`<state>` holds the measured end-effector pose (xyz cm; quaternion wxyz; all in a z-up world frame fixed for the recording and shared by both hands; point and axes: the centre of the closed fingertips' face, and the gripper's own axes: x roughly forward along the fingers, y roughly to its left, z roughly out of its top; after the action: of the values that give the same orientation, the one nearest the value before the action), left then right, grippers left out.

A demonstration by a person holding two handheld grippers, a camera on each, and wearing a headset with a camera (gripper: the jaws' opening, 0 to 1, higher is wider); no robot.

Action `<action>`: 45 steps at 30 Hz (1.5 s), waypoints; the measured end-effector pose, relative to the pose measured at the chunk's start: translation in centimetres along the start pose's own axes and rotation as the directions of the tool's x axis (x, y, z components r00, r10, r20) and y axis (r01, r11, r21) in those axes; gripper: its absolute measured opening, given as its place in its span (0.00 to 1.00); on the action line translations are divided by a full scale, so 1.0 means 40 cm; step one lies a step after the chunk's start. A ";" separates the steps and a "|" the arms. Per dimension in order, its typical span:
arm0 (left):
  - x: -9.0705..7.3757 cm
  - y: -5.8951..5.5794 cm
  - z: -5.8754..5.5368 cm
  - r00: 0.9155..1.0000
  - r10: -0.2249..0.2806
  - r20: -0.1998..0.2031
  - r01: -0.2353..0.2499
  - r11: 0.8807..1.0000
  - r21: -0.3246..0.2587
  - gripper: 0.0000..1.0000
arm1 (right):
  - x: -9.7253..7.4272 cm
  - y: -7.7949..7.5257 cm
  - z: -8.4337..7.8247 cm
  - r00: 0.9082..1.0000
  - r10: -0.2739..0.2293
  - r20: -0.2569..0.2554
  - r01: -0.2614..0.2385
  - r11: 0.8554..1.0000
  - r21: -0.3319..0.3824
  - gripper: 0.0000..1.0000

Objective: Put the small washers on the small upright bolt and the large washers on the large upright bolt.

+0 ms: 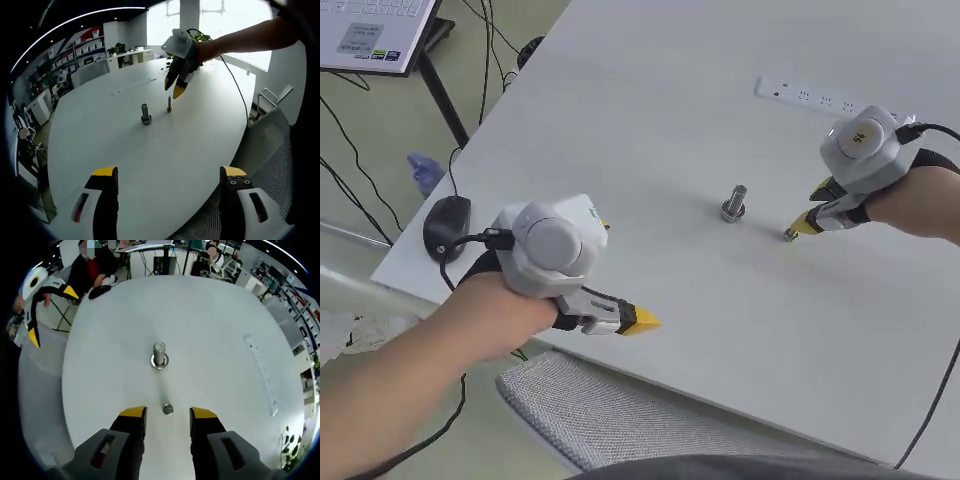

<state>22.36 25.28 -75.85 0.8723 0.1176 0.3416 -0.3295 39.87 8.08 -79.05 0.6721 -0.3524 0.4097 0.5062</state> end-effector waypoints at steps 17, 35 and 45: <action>-0.003 0.011 0.027 1.000 0.018 0.015 -0.018 1.000 -0.012 0.83 | -0.182 0.029 -0.008 0.930 -0.192 0.314 0.134 0.971 0.197 0.47; -0.012 0.008 0.068 0.996 0.032 0.080 -0.028 0.998 -0.049 0.84 | -0.302 0.135 -0.017 0.789 -0.235 0.567 0.046 0.944 0.328 0.57; -0.034 -0.002 0.089 0.989 0.054 0.141 -0.037 0.992 -0.121 0.84 | -0.297 0.200 -0.074 0.747 -0.263 0.610 -0.013 0.912 0.410 0.67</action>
<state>23.41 24.34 -72.31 0.9073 0.0497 0.2939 -0.2965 29.76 2.71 -69.98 0.8613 -0.0401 0.2162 0.4580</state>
